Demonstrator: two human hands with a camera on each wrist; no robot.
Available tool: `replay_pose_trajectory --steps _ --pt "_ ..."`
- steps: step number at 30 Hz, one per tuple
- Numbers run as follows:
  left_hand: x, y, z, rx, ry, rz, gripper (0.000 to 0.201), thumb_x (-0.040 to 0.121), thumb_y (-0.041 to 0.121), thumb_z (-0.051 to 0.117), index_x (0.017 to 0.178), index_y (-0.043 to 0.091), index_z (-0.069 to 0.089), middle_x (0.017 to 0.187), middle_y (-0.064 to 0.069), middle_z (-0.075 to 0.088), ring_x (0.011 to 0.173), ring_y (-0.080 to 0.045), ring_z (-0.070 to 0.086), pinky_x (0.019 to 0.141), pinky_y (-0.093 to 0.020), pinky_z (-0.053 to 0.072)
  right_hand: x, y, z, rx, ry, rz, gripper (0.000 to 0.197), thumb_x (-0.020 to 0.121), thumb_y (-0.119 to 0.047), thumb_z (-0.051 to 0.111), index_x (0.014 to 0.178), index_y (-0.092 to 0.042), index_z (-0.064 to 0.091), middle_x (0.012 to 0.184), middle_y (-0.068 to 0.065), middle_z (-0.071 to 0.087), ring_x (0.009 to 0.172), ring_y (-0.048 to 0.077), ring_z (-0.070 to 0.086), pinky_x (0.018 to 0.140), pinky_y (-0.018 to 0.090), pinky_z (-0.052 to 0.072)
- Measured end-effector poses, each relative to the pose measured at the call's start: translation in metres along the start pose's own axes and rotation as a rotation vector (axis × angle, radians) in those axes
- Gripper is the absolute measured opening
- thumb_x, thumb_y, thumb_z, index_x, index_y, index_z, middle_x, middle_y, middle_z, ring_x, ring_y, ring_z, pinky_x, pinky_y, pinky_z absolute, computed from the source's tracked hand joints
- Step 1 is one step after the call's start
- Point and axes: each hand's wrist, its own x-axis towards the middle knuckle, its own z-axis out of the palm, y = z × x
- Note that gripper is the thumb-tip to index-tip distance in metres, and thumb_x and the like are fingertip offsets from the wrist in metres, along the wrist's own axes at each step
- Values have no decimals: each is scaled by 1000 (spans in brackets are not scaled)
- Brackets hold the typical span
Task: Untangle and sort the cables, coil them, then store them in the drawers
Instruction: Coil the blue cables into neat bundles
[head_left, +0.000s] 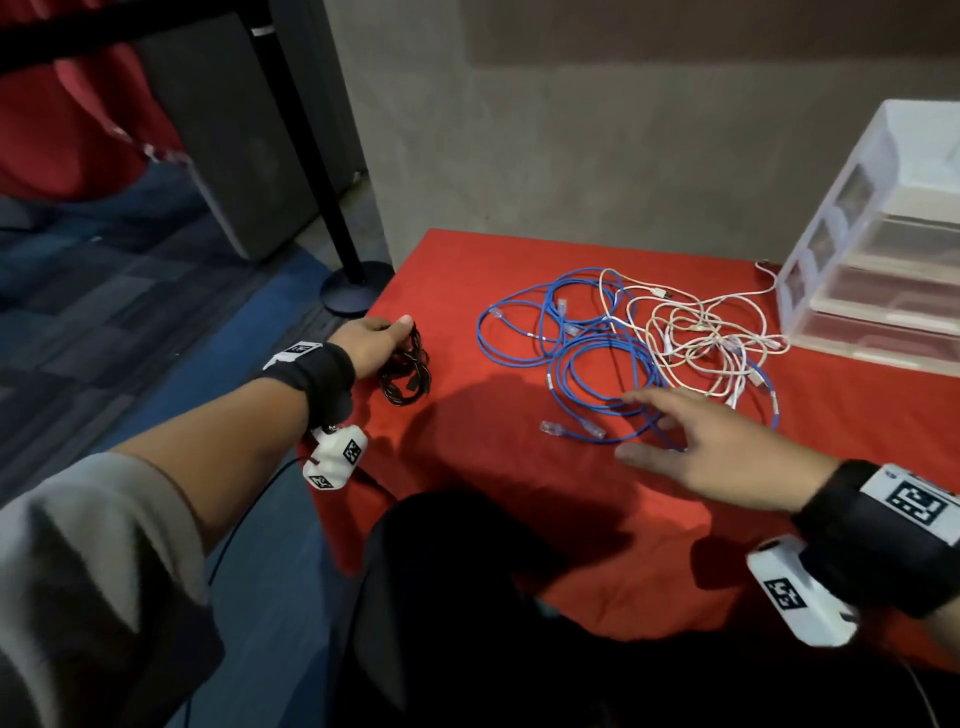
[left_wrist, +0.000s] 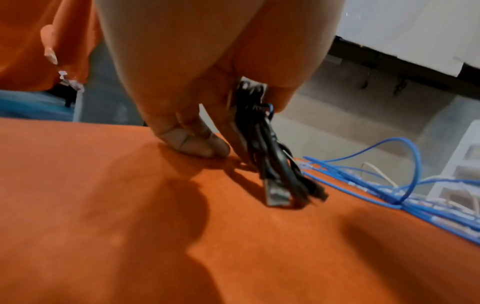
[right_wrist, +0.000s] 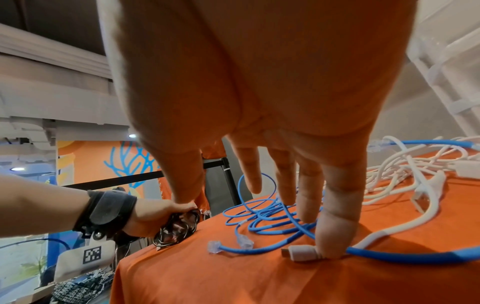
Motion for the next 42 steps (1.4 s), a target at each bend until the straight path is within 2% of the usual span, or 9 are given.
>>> replay_pose_trajectory --steps 12,16,19,21,26,34,38,40,42 --pt "1 -5 -12 350 138 45 31 98 45 55 106 17 68 107 -6 67 105 -27 63 88 -31 44 -15 9 -5 39 22 30 83 69 -79 57 142 -41 50 134 -13 55 112 8 60 94 22 46" --pt "-14 -1 -11 303 358 265 21 95 32 59 106 19 71 115 -11 61 101 -26 62 93 -30 45 -19 21 -9 64 52 59 64 82 -60 70 139 -37 53 137 -13 56 108 9 63 87 14 44" --pt "-42 27 10 203 404 455 17 96 25 57 104 19 71 110 -3 59 90 -15 59 85 -23 42 -25 36 -6 99 19 113 68 78 -69 66 136 -35 57 132 -10 59 109 6 63 100 22 47" --pt "-64 50 35 181 303 578 18 95 28 55 102 21 71 102 0 65 86 -17 62 82 -27 46 -30 43 -2 57 -9 119 68 77 -73 62 132 -33 60 127 -7 60 113 7 61 107 28 45" --pt "-115 95 115 411 -352 783 29 89 37 51 91 17 72 86 1 70 80 -18 62 76 -32 51 -41 47 4 -30 36 65 69 77 -76 59 128 -31 64 122 -7 62 119 14 57 110 36 40" --pt "-144 134 191 243 -218 1079 11 89 19 59 91 17 70 82 7 54 75 -7 46 74 -22 39 -64 67 -14 174 381 112 18 90 -28 75 107 -21 74 105 -3 67 96 14 64 97 34 48" --pt "-144 153 209 525 -395 1075 14 90 21 60 100 20 70 91 4 62 89 -18 56 80 -27 44 -72 85 -24 -124 89 140 50 86 -56 66 128 -29 65 128 -5 62 122 17 54 111 34 31" --pt "-142 153 214 667 -448 1036 14 90 29 61 98 22 71 93 2 65 93 -22 60 80 -29 46 -76 89 -19 -155 15 137 70 73 -73 53 129 -32 63 126 -6 59 121 19 51 111 35 28" --pt "-138 150 215 719 -450 1037 15 89 33 63 93 21 71 91 0 65 93 -24 60 78 -29 46 -80 93 -17 -110 39 150 65 71 -72 55 123 -34 64 114 -5 57 111 21 52 106 35 34"
